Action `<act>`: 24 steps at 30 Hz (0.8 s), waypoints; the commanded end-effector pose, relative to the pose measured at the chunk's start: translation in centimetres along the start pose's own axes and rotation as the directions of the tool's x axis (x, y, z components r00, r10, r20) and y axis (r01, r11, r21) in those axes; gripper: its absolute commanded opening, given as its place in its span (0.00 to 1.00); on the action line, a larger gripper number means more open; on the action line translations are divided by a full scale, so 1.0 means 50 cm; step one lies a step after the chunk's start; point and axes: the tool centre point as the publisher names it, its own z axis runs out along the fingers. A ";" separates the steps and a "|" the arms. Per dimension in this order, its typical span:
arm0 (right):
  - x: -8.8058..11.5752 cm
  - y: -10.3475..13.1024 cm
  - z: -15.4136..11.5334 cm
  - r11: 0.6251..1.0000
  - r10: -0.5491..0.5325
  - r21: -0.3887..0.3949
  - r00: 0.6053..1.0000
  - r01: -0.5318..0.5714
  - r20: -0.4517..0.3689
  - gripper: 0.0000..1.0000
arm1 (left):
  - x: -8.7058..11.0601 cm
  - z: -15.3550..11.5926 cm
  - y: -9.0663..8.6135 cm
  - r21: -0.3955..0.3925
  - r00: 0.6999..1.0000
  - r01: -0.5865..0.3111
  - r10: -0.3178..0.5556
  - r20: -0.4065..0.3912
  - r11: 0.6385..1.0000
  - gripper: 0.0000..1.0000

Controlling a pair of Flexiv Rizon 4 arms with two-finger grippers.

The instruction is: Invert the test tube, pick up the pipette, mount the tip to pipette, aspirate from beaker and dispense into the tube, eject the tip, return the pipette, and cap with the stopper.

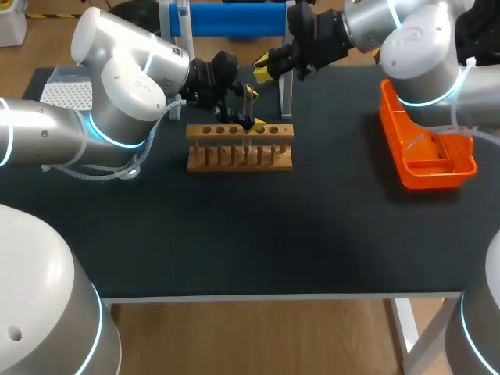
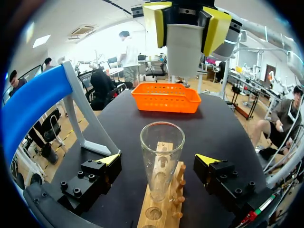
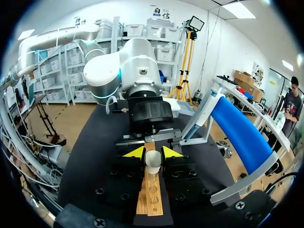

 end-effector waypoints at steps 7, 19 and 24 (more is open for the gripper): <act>-0.001 0.001 0.011 1.000 -0.002 0.011 1.000 0.002 -0.009 0.00 | 0.000 0.000 -0.001 -0.005 1.000 -0.007 0.007 -0.010 1.000 1.00; -0.002 -0.001 0.018 1.000 0.003 0.014 1.000 -0.002 -0.010 0.00 | 0.009 -0.006 0.000 -0.021 0.999 -0.043 0.042 -0.033 0.999 1.00; -0.001 0.000 0.021 1.000 0.003 0.012 1.000 -0.003 -0.013 0.00 | 0.010 -0.010 0.003 -0.030 0.998 -0.051 0.049 -0.037 0.998 1.00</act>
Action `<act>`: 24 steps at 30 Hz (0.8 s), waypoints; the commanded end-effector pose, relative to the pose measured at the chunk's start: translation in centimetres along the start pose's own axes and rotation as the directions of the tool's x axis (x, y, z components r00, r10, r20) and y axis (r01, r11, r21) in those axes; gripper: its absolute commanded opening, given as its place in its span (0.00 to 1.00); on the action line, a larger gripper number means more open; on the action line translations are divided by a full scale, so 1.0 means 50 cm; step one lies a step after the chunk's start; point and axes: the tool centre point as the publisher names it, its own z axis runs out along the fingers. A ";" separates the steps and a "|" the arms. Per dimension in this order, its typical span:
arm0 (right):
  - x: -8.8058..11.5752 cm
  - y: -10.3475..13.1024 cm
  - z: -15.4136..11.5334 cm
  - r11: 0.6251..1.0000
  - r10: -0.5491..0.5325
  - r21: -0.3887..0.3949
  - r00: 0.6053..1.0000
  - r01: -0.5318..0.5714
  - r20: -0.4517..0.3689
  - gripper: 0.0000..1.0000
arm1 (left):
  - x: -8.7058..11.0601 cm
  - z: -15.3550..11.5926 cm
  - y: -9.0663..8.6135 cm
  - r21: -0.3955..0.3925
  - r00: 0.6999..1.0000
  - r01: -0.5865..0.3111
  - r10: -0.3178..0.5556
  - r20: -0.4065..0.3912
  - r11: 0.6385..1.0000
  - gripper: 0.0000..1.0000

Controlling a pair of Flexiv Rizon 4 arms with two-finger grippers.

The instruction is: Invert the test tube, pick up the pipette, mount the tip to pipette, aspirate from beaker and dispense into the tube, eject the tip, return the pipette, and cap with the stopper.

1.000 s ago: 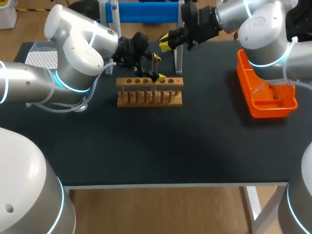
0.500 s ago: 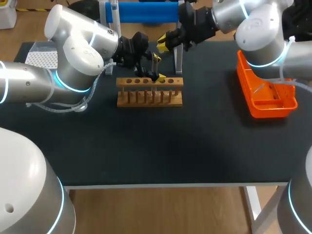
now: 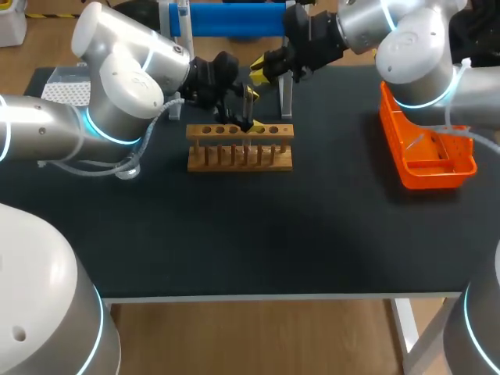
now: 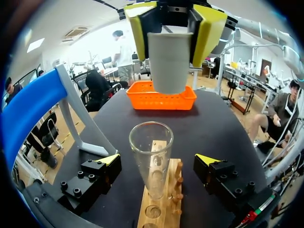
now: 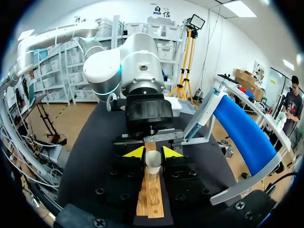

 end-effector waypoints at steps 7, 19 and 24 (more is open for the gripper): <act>-0.002 0.001 0.009 1.000 0.001 0.000 1.000 -0.001 -0.008 0.00 | 0.001 -0.007 0.001 -0.009 1.000 -0.010 0.010 -0.016 1.000 1.00; 0.001 -0.001 0.023 1.000 0.003 -0.005 1.000 -0.003 -0.012 0.00 | 0.001 -0.007 0.001 -0.009 1.000 -0.010 0.010 -0.016 1.000 1.00; 0.001 0.001 0.027 1.000 0.001 -0.010 1.000 -0.002 -0.009 0.00 | 0.001 -0.007 0.001 -0.009 1.000 -0.010 0.010 -0.016 1.000 1.00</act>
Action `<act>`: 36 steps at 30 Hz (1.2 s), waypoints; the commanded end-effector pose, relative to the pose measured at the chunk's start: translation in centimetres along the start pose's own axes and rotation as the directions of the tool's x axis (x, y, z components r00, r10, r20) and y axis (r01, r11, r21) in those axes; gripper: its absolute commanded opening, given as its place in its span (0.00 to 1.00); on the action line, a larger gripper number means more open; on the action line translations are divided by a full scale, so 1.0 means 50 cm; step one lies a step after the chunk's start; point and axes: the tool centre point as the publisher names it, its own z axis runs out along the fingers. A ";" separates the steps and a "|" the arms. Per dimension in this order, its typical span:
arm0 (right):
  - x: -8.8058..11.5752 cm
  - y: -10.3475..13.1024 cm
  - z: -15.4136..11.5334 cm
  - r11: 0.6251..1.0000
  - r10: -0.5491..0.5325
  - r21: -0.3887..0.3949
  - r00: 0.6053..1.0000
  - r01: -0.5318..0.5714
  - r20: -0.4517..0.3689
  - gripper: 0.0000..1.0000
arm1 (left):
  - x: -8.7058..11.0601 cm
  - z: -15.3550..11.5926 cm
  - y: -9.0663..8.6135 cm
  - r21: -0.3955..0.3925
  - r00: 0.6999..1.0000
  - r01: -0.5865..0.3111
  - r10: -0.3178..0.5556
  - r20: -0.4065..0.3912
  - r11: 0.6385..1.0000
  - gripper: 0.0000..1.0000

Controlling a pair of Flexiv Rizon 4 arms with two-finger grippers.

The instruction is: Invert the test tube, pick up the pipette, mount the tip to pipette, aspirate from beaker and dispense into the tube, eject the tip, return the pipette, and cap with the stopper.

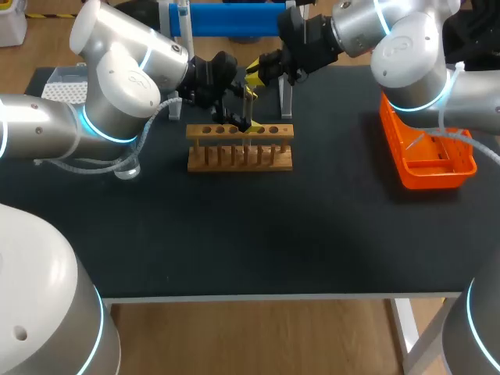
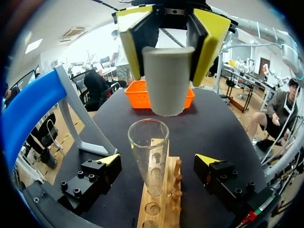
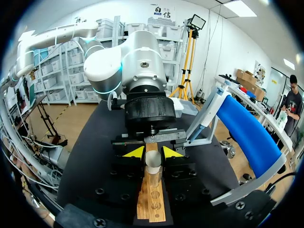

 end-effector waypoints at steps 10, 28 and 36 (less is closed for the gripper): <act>-0.004 -0.004 0.014 1.000 0.004 0.000 1.000 -0.004 -0.003 0.00 | -0.002 -0.001 -0.001 -0.002 1.000 0.001 -0.001 -0.004 1.000 1.00; 0.000 -0.019 0.023 1.000 0.009 0.017 1.000 -0.009 -0.006 0.00 | -0.002 -0.001 -0.001 -0.002 1.000 0.001 -0.001 -0.004 1.000 1.00; -0.008 -0.010 0.016 1.000 0.007 0.003 1.000 -0.007 0.004 0.00 | -0.002 -0.001 -0.001 -0.002 1.000 0.001 -0.001 -0.004 1.000 1.00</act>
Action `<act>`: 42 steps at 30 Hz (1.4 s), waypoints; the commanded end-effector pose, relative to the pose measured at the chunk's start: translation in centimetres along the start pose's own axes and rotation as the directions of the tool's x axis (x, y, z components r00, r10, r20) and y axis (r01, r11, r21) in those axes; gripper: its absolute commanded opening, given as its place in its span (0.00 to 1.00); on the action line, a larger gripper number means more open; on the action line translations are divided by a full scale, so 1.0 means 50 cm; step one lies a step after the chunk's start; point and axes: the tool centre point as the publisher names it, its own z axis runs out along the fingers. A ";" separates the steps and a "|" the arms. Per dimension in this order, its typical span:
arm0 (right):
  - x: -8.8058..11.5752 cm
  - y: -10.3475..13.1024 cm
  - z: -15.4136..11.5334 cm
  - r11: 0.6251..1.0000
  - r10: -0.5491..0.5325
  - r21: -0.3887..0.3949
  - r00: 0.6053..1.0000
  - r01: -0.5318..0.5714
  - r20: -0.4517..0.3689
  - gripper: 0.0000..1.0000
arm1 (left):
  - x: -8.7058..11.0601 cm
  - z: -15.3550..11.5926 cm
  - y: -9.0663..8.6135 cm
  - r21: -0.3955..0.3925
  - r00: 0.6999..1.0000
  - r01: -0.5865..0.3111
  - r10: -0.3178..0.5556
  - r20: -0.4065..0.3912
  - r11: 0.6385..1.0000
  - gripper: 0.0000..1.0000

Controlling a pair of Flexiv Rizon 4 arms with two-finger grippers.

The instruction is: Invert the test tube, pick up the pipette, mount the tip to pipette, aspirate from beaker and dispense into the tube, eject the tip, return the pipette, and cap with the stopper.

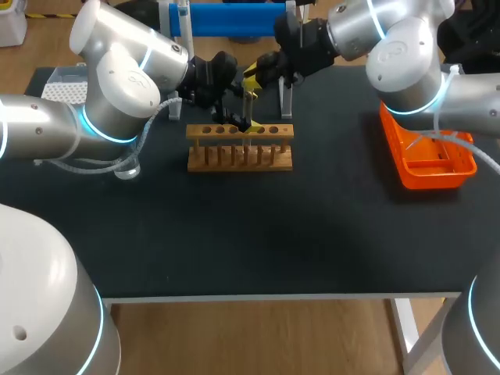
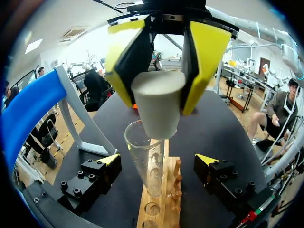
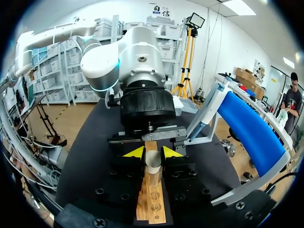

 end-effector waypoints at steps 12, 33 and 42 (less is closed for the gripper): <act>-0.005 0.005 -0.002 1.000 -0.005 -0.007 1.000 0.005 0.004 0.00 | -0.002 0.000 -0.001 -0.002 1.000 0.001 -0.001 -0.004 1.000 1.00; 0.000 -0.008 0.012 1.000 0.000 0.008 1.000 0.000 -0.008 0.00 | -0.002 0.000 -0.001 -0.002 1.000 0.001 -0.001 -0.004 1.000 1.00; -0.003 0.003 0.007 1.000 -0.004 -0.005 1.000 0.004 -0.001 0.00 | -0.002 0.000 -0.001 -0.002 1.000 0.001 -0.001 -0.004 1.000 1.00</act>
